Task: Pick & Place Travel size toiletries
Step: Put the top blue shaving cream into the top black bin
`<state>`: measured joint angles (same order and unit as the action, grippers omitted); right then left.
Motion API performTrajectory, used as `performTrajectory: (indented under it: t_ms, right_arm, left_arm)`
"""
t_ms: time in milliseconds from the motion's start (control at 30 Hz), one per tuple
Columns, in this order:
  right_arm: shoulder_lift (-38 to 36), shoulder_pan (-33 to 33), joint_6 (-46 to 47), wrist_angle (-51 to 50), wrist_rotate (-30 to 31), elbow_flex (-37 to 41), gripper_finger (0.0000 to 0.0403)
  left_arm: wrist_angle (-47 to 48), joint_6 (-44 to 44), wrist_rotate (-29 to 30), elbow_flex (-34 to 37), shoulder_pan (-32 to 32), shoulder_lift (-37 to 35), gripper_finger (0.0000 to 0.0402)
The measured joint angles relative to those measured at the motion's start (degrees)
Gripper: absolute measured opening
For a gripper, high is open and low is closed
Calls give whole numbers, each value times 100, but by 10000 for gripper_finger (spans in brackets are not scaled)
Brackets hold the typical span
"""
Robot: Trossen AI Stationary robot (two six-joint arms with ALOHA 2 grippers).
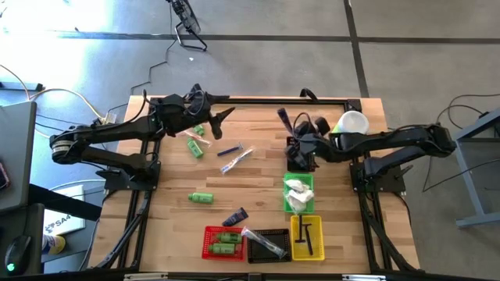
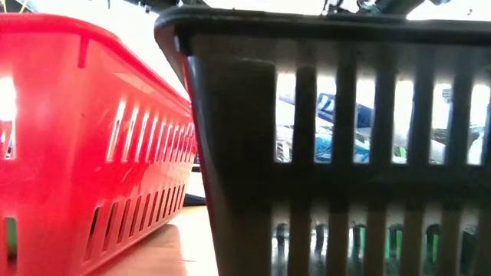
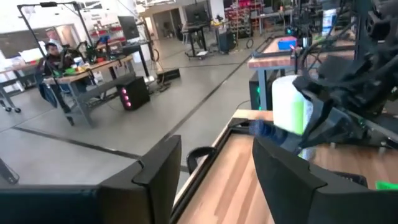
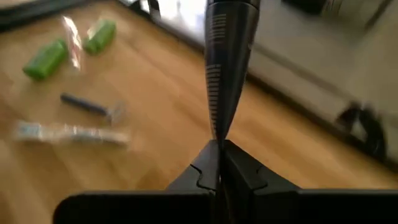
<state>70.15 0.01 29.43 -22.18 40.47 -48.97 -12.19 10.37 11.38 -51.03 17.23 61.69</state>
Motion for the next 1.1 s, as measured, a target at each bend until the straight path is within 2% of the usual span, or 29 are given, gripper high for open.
performTrajectory:
  t_ms: [267,500,700,900,1100]
  right_arm:
    - [168,0,1826,-1702,-835,30,3]
    - [447,0,2741,-2191,-1641,309,3]
    - [826,0,2844,-2200,-2131,478,3]
    - [1012,-2,2713,-2184,-2074,481,7]
    - [962,0,2432,-2172,-2093,481,52]
  left_arm:
    - [338,10,3,0,0,-2,166]
    - [521,9,6,0,0,-2,156]
    - [514,9,9,0,0,-2,156]
    - [512,7,10,0,0,0,156]
    - [512,9,8,0,0,0,156]
